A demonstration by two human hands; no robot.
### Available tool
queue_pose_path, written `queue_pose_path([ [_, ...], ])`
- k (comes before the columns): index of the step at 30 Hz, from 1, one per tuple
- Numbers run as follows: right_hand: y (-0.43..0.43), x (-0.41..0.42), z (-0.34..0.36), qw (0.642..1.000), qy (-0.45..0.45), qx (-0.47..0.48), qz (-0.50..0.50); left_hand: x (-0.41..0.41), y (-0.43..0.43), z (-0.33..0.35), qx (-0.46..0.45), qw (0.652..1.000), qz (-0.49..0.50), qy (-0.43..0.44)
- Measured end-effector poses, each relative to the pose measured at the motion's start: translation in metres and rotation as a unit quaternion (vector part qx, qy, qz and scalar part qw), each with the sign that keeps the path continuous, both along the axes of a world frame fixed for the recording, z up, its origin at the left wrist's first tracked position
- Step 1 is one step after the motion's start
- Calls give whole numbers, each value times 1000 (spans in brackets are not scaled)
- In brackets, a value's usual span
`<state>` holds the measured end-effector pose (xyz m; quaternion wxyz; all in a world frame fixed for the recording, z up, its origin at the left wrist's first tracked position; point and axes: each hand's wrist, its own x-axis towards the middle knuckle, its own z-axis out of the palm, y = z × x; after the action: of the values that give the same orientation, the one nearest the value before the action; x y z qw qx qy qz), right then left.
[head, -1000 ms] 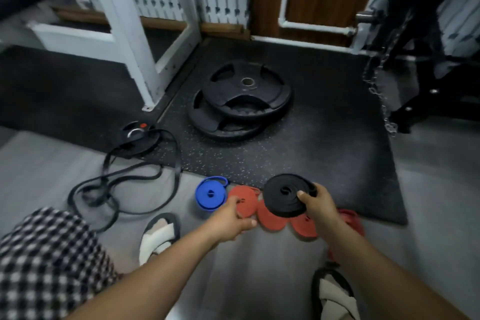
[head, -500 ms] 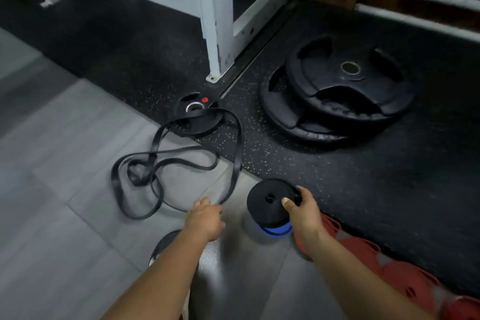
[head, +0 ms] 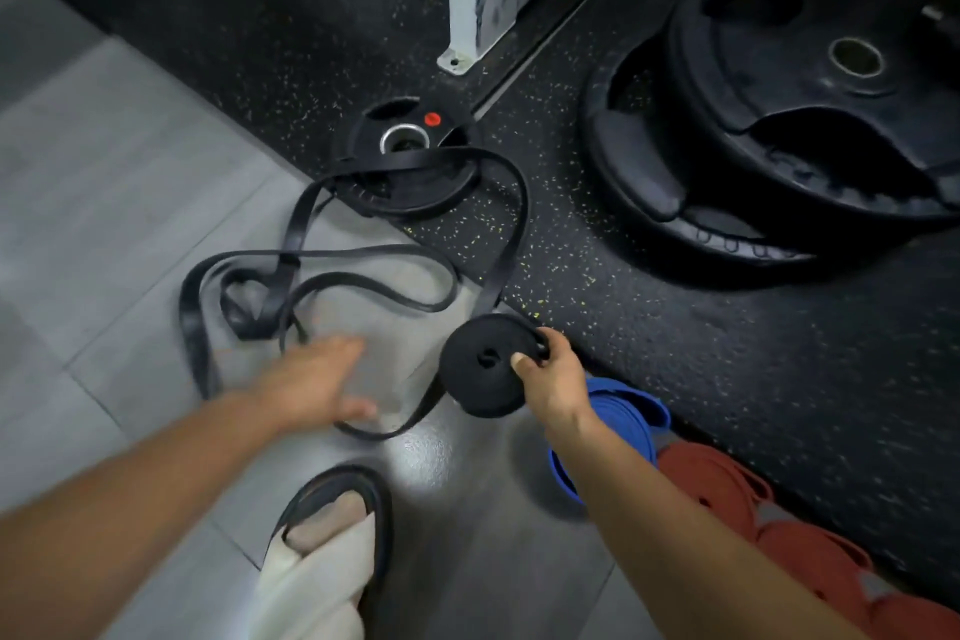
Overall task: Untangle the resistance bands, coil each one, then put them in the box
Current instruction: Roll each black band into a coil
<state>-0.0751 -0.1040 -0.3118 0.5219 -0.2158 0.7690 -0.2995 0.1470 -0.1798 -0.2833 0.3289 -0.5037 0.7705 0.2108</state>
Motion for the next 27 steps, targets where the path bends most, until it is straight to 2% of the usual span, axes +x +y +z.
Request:
queue_pose_path([
  [2, 0, -2, -2, 1000, 12, 17, 23, -14, 39, -19, 12, 998, -39, 37],
  [4, -2, -7, -5, 997, 42, 29, 56, -27, 49, -29, -24, 997, -57, 48],
  [8, -13, -6, -4, 971, 145, 96, 165, -4, -3, -17, -102, 986, 110, 74],
  [9, -14, -4, -3, 949, 195, 115, 219, 6, -20, -11, -133, 977, 141, 86],
  [11, -16, -1, -2, 868, 329, 143, 344, 23, -49, 6, -209, 954, 189, 102],
  [13, -18, 1, -3, 794, 426, 150, 408, 34, -65, 17, -263, 923, 252, 123],
  [15, -20, 4, -4, 751, 468, 151, 440, 37, -66, 17, -221, 915, 299, 154],
  [17, -20, 6, -6, 722, 488, 143, 470, 21, -44, 9, -98, 906, 351, 216],
  [20, -19, 4, -7, 671, 515, 130, 517, -31, 5, -13, 94, 825, 466, 305],
  [22, -20, -1, -9, 632, 530, 121, 553, -60, 28, -38, 98, 788, 511, 329],
  [24, -23, -8, -9, 601, 533, 124, 582, -73, 35, -57, 30, 758, 570, 316],
  [26, -28, -17, -10, 595, 529, 135, 590, -75, 32, -69, 7, 730, 606, 315],
  [27, -30, -21, -10, 603, 523, 137, 587, -75, 31, -72, 7, 725, 611, 317],
])
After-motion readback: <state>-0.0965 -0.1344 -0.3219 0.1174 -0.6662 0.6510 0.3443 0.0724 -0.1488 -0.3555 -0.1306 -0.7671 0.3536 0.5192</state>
